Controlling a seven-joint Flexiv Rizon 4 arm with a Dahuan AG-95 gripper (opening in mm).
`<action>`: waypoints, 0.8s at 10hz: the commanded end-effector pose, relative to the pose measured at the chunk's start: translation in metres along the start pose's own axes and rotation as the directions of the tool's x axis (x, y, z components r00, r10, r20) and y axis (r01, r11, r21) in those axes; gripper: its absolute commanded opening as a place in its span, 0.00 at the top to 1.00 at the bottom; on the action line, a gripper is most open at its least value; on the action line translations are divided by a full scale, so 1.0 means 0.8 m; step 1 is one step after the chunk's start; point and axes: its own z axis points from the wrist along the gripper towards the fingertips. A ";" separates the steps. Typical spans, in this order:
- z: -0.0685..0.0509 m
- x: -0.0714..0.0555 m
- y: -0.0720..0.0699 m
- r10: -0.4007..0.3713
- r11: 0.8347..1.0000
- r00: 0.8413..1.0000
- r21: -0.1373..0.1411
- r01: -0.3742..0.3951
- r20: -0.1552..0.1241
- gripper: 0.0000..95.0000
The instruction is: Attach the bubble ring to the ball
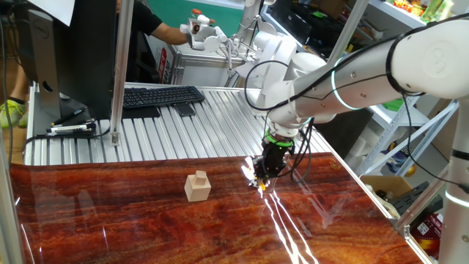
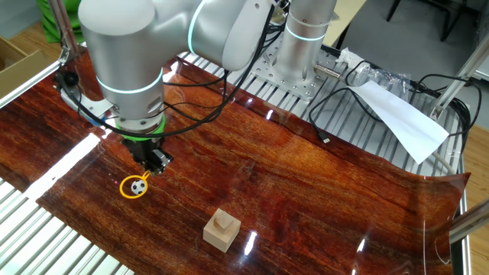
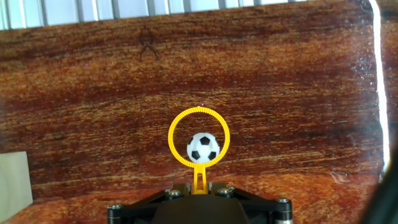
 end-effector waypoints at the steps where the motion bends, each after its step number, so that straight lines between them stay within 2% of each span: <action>1: 0.001 0.003 -0.001 -0.003 1.000 1.000 -0.001 0.003 0.009 1.00; 8: 0.012 0.006 0.000 0.007 1.000 1.000 -0.007 -0.007 0.018 1.00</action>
